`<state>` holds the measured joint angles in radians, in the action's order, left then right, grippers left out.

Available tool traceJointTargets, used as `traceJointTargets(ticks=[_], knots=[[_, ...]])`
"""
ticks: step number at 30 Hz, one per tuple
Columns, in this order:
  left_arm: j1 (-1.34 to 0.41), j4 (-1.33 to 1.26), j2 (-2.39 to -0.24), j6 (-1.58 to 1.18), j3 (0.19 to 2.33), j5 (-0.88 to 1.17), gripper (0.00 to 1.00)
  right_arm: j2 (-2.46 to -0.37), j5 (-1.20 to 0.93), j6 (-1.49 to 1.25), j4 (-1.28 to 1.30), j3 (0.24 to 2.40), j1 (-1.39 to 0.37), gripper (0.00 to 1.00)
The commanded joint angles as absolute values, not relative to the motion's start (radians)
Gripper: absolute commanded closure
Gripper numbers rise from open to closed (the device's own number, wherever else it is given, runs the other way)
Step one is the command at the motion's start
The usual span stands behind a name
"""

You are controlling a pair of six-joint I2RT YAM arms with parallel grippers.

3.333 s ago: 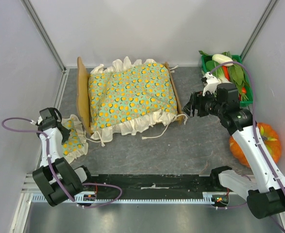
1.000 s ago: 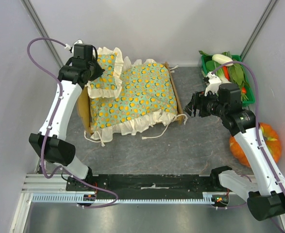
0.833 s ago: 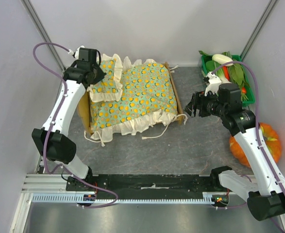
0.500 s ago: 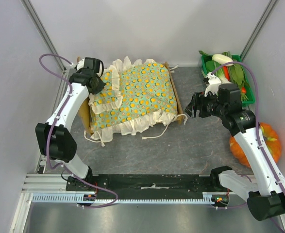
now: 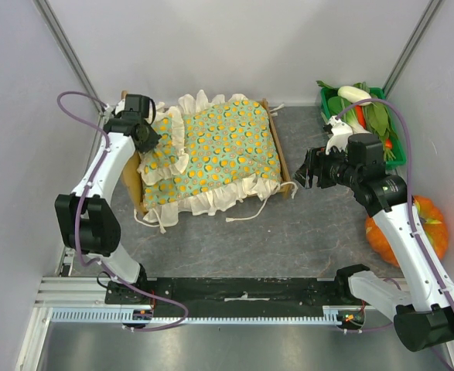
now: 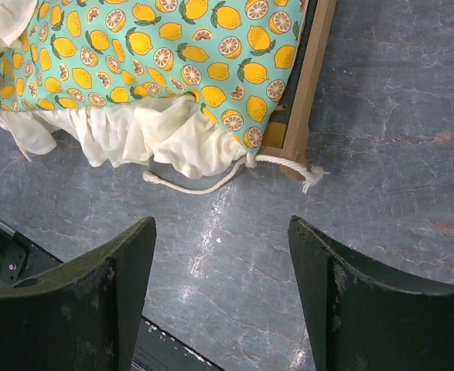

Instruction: Set up the pet bed

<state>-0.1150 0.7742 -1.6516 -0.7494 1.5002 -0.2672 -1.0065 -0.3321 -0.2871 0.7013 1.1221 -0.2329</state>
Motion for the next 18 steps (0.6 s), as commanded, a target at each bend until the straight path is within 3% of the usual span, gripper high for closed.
traceJointTargets(ticks=[1,7,18], knots=[[-0.144,0.788,-1.635,-0.683,1.650,-0.247,0.98,-0.997,-0.337,-0.284,0.690,1.138,-0.235,0.23],[-0.181,0.929,-1.666,-0.666,1.773,-0.370,0.98,-0.997,-0.348,-0.294,0.683,1.132,-0.235,0.23],[-0.193,0.943,-1.710,-0.657,1.678,-0.428,0.98,-0.993,-0.353,-0.295,0.683,1.131,-0.235,0.23]])
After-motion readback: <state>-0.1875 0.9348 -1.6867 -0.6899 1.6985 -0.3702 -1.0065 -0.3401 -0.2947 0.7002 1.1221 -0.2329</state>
